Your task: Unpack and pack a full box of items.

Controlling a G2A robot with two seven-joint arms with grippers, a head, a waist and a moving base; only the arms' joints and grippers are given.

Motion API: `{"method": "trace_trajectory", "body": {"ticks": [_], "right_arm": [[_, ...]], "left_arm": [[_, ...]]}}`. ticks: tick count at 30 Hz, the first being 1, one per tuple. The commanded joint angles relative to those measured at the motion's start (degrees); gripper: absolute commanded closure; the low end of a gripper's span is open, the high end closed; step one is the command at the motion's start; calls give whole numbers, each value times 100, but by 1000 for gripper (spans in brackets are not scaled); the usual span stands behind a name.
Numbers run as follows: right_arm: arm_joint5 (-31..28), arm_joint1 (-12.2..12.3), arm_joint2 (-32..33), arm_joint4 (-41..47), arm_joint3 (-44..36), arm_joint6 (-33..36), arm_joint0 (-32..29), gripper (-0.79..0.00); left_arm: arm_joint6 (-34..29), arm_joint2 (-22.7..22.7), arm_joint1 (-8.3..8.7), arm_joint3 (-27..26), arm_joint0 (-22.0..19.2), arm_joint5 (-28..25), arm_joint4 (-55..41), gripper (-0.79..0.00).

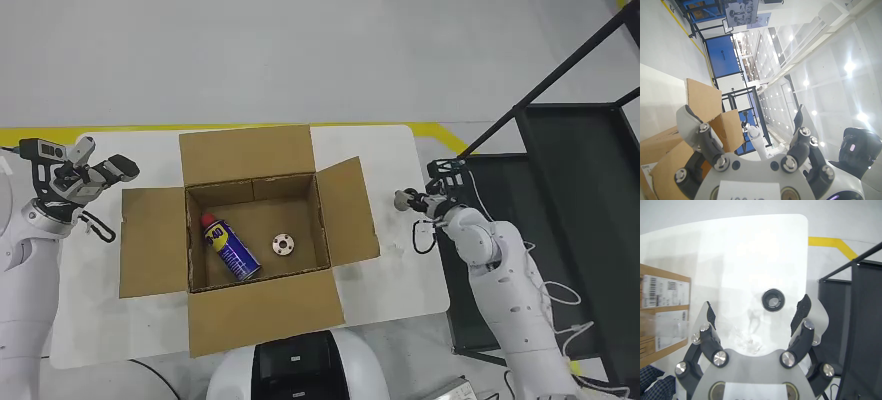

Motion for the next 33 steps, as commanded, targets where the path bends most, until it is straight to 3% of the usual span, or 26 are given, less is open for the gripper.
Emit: {"method": "trace_trajectory", "body": {"ticks": [1,4,17,18,19,20,21,28,33], "right_arm": [[639,-34,-251,-505,186,-33,163,-785],[973,-92,-534,-658,652,-61,499,-785],[1177,-302,-1278,-619,2243,-196,1525,-785],[1204,-309,-1298,-643,2319,-209,1556,-637],[1217,-317,-1323,-658,2366,-225,1582,-560],[1184,-327,-1339,-629,2419,-242,1609,-151],[1191,-329,-1341,-636,2449,-269,1622,0],[1237,-367,-1387,-600,2674,-308,1736,0],[1202,-349,-1327,-619,2357,-219,1545,0]], "left_arm": [[0,0,0,0,0,0,0,-785],[0,0,0,0,0,0,0,-785],[0,0,0,0,0,0,0,-785],[0,0,0,0,0,0,0,-785],[0,0,0,0,0,0,0,-785],[0,0,0,0,0,0,0,-785],[0,0,0,0,0,0,0,-785],[0,0,0,0,0,0,0,-785],[0,0,0,0,0,0,0,-785]]}}
